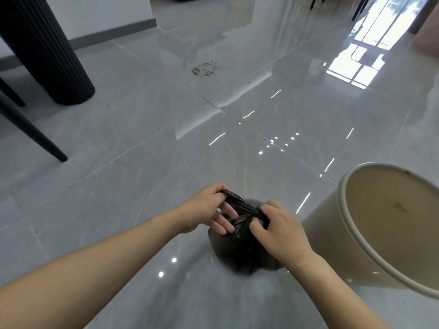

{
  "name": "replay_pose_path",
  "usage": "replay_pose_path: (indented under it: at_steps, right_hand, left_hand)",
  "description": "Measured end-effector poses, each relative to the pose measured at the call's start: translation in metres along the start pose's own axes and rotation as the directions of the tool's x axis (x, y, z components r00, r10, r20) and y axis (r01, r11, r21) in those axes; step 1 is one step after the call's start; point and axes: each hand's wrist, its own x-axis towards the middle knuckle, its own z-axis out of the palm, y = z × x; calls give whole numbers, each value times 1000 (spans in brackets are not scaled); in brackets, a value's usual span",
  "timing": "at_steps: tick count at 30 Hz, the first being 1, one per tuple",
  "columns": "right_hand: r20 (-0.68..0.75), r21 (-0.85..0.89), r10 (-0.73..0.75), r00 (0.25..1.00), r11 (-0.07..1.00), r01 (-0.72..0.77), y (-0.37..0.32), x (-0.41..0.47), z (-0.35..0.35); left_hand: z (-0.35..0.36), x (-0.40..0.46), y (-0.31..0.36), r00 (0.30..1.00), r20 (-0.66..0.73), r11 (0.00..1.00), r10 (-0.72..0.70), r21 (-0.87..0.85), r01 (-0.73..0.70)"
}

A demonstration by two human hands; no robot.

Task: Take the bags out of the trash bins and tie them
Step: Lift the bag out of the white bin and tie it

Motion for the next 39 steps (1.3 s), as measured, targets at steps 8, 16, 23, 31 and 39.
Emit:
replay_pose_path:
  at_steps: [8, 16, 23, 31, 39]
  right_hand:
    - [102, -318, 31, 994, 948, 3, 3, -8, 6]
    - [192, -297, -161, 968, 931, 214, 1, -8, -8]
    - [190, -298, -236, 953, 911, 285, 4, -10, -8]
    - [-91, -332, -445, 891, 857, 394, 9, -21, -5]
    - [-186, -294, -488, 852, 856, 426, 14, -24, -4]
  left_hand:
    - [-2, 7, -5, 999, -34, 991, 25, 132, -20]
    - [-6, 15, -1, 991, -97, 994, 95, 60, -90]
    - [1, 18, 0, 990, -106, 996, 94, 9, -94]
    - [9, 20, -9, 996, -86, 995, 6, 101, 3]
    - [15, 17, -15, 994, -96, 977, -54, 199, 72]
